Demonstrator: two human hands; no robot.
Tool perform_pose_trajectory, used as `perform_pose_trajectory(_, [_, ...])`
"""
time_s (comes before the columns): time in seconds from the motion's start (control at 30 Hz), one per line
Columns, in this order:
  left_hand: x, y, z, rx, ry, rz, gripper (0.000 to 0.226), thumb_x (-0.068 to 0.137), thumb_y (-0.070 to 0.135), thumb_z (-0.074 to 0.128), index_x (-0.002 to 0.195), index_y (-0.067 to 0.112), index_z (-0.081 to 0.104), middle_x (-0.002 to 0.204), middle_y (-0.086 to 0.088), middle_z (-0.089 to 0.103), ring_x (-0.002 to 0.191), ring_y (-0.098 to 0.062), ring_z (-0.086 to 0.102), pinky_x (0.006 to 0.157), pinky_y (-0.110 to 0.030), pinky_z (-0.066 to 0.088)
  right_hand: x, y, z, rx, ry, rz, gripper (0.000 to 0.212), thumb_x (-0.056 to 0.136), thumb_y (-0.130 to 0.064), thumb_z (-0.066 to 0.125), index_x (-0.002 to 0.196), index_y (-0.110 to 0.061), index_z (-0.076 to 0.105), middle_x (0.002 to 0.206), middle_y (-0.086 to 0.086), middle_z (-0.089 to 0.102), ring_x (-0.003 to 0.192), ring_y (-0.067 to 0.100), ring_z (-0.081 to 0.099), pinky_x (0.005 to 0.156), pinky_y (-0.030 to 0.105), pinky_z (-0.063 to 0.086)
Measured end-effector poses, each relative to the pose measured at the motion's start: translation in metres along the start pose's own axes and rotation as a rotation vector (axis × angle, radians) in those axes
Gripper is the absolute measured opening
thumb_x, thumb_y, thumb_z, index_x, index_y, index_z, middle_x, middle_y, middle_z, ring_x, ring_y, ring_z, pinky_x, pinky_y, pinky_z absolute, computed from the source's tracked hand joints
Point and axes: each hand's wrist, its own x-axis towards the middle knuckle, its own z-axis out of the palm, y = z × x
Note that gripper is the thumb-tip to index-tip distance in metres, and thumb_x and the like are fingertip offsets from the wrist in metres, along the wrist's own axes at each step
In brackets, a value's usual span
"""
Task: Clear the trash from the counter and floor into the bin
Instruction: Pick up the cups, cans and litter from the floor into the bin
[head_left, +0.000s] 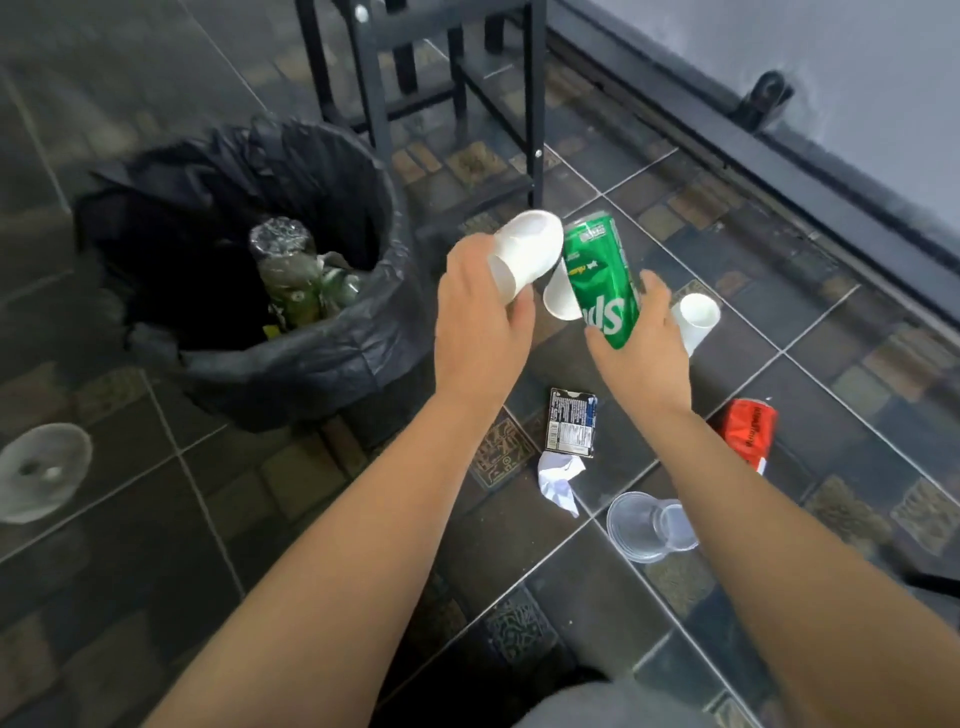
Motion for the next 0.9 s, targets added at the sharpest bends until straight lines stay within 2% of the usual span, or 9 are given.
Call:
perform_pose_trajectory(0.1, [0.015, 0.007, -0.032, 0.004, 0.121, 0.072, 0.054, 0.087, 0.017, 0.065, 0.136, 0.013, 0.044, 0.132, -0.013, 0.044, 0.115, -0.025, 0.047, 0.091, -0.035, 0.049, 0.01, -0.047, -0.003, 0.098, 0.076, -0.058, 0.075, 0.083, -0.036, 0.068, 0.141, -0.014, 0.026, 0.13, 0.006, 0.058, 0.116, 0.027, 0.057, 0.091, 0.035, 0.047])
perform_pose_trajectory(0.2, [0.031, -0.002, -0.07, 0.069, 0.2, 0.05, 0.052, 0.089, 0.016, 0.063, 0.139, 0.019, 0.047, 0.14, -0.016, 0.038, 0.122, -0.03, 0.044, 0.096, -0.039, 0.049, 0.018, -0.096, 0.001, 0.175, 0.08, -0.147, 0.066, 0.083, -0.035, 0.067, 0.134, -0.012, 0.031, 0.125, 0.005, 0.059, 0.11, 0.027, 0.059, 0.083, 0.032, 0.045])
perform_pose_trajectory(0.37, [0.04, -0.042, -0.136, 0.237, 0.302, -0.165, 0.047, 0.088, 0.012, 0.063, 0.134, 0.017, 0.05, 0.146, -0.015, 0.034, 0.128, -0.031, 0.04, 0.1, -0.034, 0.041, 0.019, -0.172, 0.027, 0.182, -0.003, -0.36, 0.058, 0.082, -0.034, 0.069, 0.128, -0.013, 0.039, 0.126, 0.005, 0.055, 0.111, 0.026, 0.055, 0.083, 0.035, 0.045])
perform_pose_trajectory(0.5, [0.036, -0.078, -0.169, 0.374, 0.232, -0.311, 0.042, 0.09, 0.01, 0.062, 0.13, 0.015, 0.049, 0.151, -0.01, 0.032, 0.134, -0.03, 0.035, 0.091, -0.034, 0.041, 0.013, -0.211, 0.059, 0.044, -0.057, -0.515, 0.058, 0.084, -0.035, 0.066, 0.133, -0.015, 0.042, 0.126, 0.008, 0.053, 0.112, 0.031, 0.052, 0.088, 0.042, 0.044])
perform_pose_trajectory(0.67, [0.032, -0.106, -0.181, 0.485, 0.104, -0.389, 0.036, 0.094, 0.016, 0.059, 0.129, 0.012, 0.053, 0.152, -0.011, 0.034, 0.138, -0.031, 0.03, 0.096, -0.045, 0.042, 0.011, -0.23, 0.093, -0.236, -0.015, -0.517, 0.058, 0.091, -0.046, 0.056, 0.141, -0.022, 0.04, 0.133, 0.003, 0.053, 0.115, 0.028, 0.054, 0.092, 0.045, 0.037])
perform_pose_trajectory(0.77, [0.035, -0.115, -0.179, 0.592, 0.012, -0.403, 0.039, 0.099, 0.03, 0.05, 0.135, 0.015, 0.055, 0.156, -0.011, 0.032, 0.147, -0.031, 0.015, 0.115, -0.045, 0.022, 0.011, -0.23, 0.104, -0.355, -0.043, -0.504, 0.06, 0.093, -0.05, 0.051, 0.144, -0.023, 0.038, 0.144, 0.001, 0.047, 0.128, 0.024, 0.047, 0.1, 0.045, 0.031])
perform_pose_trajectory(0.83, [0.035, -0.118, -0.177, 0.66, -0.03, -0.396, 0.046, 0.102, 0.04, 0.037, 0.138, 0.017, 0.054, 0.154, -0.008, 0.037, 0.148, -0.028, 0.014, 0.119, -0.044, 0.009, 0.01, -0.225, 0.106, -0.383, -0.12, -0.496, 0.061, 0.095, -0.052, 0.045, 0.147, -0.022, 0.036, 0.153, 0.002, 0.038, 0.139, 0.02, 0.035, 0.111, 0.046, 0.023])
perform_pose_trajectory(0.9, [0.034, -0.119, -0.177, 0.684, -0.046, -0.393, 0.051, 0.103, 0.044, 0.028, 0.142, 0.019, 0.05, 0.154, -0.005, 0.038, 0.148, -0.025, 0.015, 0.12, -0.044, 0.005, 0.009, -0.221, 0.104, -0.351, -0.171, -0.507, 0.06, 0.097, -0.051, 0.04, 0.149, -0.021, 0.034, 0.156, 0.002, 0.032, 0.145, 0.018, 0.026, 0.117, 0.046, 0.014])
